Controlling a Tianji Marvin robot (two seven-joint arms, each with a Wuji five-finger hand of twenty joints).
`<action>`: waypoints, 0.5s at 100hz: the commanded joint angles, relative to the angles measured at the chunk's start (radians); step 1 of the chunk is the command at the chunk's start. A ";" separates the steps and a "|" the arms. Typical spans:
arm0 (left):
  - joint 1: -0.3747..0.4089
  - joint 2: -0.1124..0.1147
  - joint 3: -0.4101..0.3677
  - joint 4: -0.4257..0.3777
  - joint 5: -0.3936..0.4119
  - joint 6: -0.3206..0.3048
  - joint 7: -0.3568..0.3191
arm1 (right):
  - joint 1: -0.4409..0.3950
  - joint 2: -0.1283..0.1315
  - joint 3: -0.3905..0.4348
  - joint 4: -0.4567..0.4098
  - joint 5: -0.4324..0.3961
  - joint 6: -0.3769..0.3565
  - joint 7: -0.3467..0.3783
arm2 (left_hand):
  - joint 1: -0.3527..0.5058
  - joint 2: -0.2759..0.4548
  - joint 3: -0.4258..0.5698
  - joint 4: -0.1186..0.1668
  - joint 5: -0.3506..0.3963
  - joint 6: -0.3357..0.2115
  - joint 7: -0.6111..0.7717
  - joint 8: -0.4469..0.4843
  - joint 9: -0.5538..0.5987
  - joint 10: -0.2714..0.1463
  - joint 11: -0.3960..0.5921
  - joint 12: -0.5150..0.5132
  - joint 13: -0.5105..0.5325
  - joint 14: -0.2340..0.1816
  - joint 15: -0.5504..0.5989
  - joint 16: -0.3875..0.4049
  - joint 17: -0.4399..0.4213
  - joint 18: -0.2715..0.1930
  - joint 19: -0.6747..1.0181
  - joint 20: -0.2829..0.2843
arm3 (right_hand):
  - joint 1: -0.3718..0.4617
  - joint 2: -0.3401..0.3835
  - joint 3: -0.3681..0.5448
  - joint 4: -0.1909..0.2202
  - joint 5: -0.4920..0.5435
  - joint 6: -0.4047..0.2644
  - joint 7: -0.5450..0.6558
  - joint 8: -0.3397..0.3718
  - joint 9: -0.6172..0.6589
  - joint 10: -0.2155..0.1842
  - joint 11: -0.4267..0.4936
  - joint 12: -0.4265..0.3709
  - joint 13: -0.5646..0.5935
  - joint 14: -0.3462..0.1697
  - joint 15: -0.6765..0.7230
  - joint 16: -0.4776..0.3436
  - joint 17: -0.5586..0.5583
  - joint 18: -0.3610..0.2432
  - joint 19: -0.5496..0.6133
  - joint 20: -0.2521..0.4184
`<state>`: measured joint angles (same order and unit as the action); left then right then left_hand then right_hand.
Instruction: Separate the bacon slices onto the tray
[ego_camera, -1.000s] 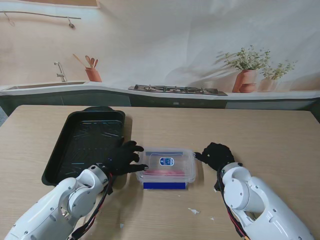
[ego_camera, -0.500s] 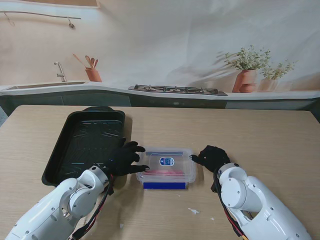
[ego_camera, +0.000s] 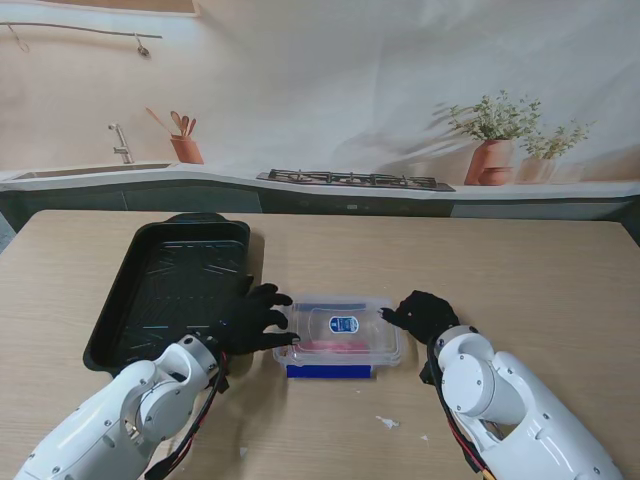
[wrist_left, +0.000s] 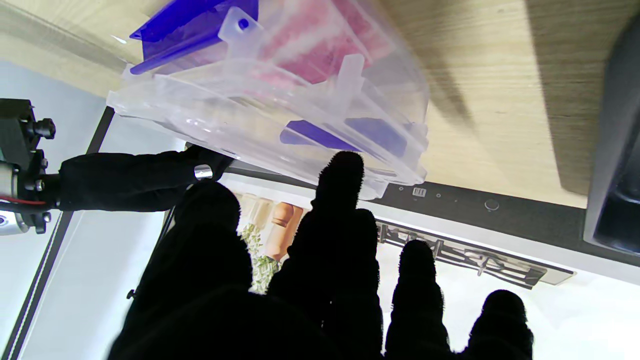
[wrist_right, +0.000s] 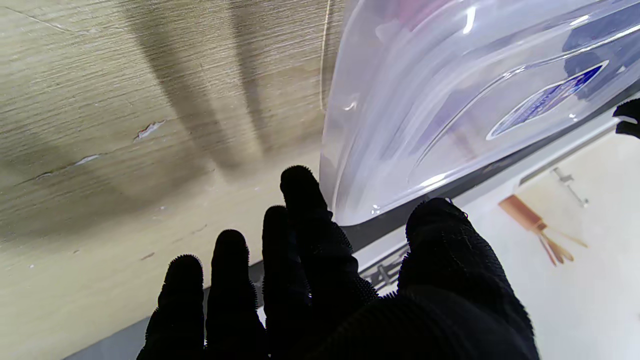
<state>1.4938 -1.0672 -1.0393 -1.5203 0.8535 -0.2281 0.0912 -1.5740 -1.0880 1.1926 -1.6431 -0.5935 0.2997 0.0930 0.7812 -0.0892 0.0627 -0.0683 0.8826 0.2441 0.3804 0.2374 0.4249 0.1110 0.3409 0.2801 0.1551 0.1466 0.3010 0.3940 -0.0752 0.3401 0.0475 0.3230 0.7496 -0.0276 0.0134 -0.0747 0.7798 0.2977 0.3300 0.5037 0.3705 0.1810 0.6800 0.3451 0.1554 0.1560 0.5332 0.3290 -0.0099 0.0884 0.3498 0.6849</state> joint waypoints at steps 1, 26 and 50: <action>0.011 -0.008 0.000 -0.008 0.017 -0.003 -0.001 | -0.008 -0.008 -0.001 -0.008 0.000 0.003 0.011 | -0.012 -0.001 0.022 0.042 0.028 -0.079 -0.003 0.002 0.010 -0.004 0.016 0.010 0.023 0.013 0.013 0.016 -0.015 0.000 0.010 0.023 | 0.015 0.007 -0.009 0.046 0.011 -0.015 0.002 0.015 -0.005 0.005 -0.004 -0.005 0.010 0.013 -0.004 0.004 -0.016 0.002 0.007 0.023; 0.016 -0.010 -0.006 -0.010 0.016 -0.003 0.009 | -0.006 -0.008 -0.002 -0.006 0.002 0.003 0.012 | -0.024 -0.010 0.050 0.042 0.043 -0.070 0.007 0.008 0.029 0.002 0.017 0.012 0.038 0.022 0.020 0.021 -0.021 0.006 0.022 0.048 | 0.015 0.004 -0.008 0.045 0.013 -0.013 0.001 0.016 -0.004 0.004 -0.004 -0.005 0.012 0.013 -0.003 0.005 -0.014 0.002 0.007 0.024; 0.006 -0.010 0.013 -0.001 0.004 -0.004 0.000 | -0.014 -0.011 0.007 -0.016 0.006 0.050 0.009 | -0.037 -0.015 0.073 0.040 0.038 -0.075 0.001 0.007 0.021 0.002 0.013 0.011 0.035 0.021 0.018 0.021 -0.022 0.005 0.022 0.059 | 0.008 -0.011 -0.012 0.046 -0.008 0.003 -0.002 0.020 0.007 0.053 0.018 0.004 0.041 0.053 0.046 0.028 0.027 0.025 0.029 0.035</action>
<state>1.5014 -1.0722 -1.0346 -1.5198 0.8611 -0.2294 0.1115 -1.5762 -1.0879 1.1939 -1.6517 -0.6023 0.3363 0.0983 0.7538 -0.1005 0.1210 -0.0683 0.9032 0.2074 0.3819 0.2397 0.4484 0.1110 0.3467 0.2811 0.1864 0.1632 0.3118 0.3949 -0.0806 0.3401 0.0493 0.3587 0.7496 -0.0278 0.0134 -0.0747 0.7802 0.2977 0.3294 0.5037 0.3705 0.2048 0.6800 0.3447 0.1808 0.1811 0.5559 0.3393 0.0081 0.1012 0.3534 0.6941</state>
